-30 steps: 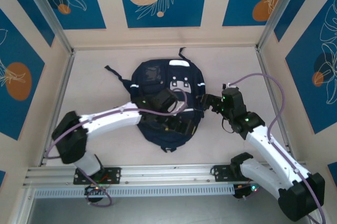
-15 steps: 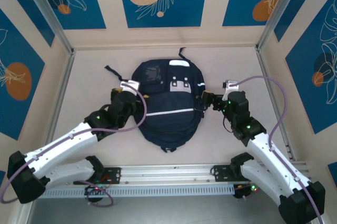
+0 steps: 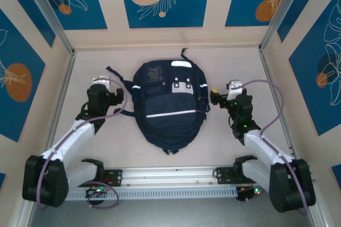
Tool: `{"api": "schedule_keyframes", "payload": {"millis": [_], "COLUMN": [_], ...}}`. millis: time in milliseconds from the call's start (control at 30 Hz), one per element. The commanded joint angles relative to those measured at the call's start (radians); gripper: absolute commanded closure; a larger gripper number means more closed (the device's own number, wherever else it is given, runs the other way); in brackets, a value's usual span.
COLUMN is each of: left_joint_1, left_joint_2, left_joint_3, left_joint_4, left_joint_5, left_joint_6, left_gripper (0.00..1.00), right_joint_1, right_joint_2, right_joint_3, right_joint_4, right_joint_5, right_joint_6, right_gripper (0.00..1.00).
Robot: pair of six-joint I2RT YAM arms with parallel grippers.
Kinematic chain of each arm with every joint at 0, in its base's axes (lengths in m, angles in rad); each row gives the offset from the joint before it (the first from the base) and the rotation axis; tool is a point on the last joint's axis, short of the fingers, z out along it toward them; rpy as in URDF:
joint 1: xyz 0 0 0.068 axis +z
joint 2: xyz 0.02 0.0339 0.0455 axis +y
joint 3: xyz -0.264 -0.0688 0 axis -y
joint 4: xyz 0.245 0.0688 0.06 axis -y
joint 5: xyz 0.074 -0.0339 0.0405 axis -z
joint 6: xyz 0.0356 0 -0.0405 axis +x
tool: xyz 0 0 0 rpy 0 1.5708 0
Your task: Pack the student bag
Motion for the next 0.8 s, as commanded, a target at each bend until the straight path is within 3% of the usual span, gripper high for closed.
{"api": "schedule_keyframes", "payload": {"millis": [0, 167, 233, 300, 433, 533, 600, 667, 767], "left_joint_1": [0.079, 0.095, 0.099, 0.101, 0.101, 0.102, 0.101, 0.101, 0.129], "left_joint_2": [0.083, 0.217, 0.224, 0.239, 0.305, 0.374, 0.437, 0.422, 0.431], "left_joint_3": [-0.038, -0.099, -0.120, -0.155, -0.118, -0.196, -0.243, -0.181, -0.175], "left_joint_4": [0.110, 0.254, 0.332, 0.473, 0.510, 0.723, 0.885, 0.738, 0.738], "left_joint_5": [0.111, 0.074, 0.093, 0.128, 0.246, 0.210, 0.190, 0.200, 0.237], "left_joint_6": [0.009, 0.026, 0.028, 0.038, 0.169, 0.166, 0.159, 0.163, 0.145], "left_gripper": [0.00, 0.00, 0.00, 0.00, 0.00, 0.00, 0.00, 0.00, 0.00], "right_joint_1": [-0.066, -0.133, -0.166, -0.193, -0.211, -0.219, -0.225, -0.233, -0.242], "right_joint_2": [0.057, 0.195, 0.189, 0.194, 0.210, 0.231, 0.267, 0.359, 0.579], "right_joint_3": [-0.037, -0.046, -0.022, -0.054, -0.067, -0.064, -0.089, -0.128, -0.171], "right_joint_4": [0.132, 0.198, 0.133, 0.224, 0.275, 0.304, 0.408, 0.579, 0.899], "right_joint_5": [-0.096, -0.095, -0.182, -0.241, -0.308, -0.362, -0.352, -0.328, -0.323], "right_joint_6": [-0.018, 0.060, 0.058, 0.062, 0.060, 0.057, 0.094, 0.132, 0.159], "right_gripper": [0.01, 0.01, 0.01, 0.01, 0.01, 0.01, 0.01, 0.01, 0.01]}}
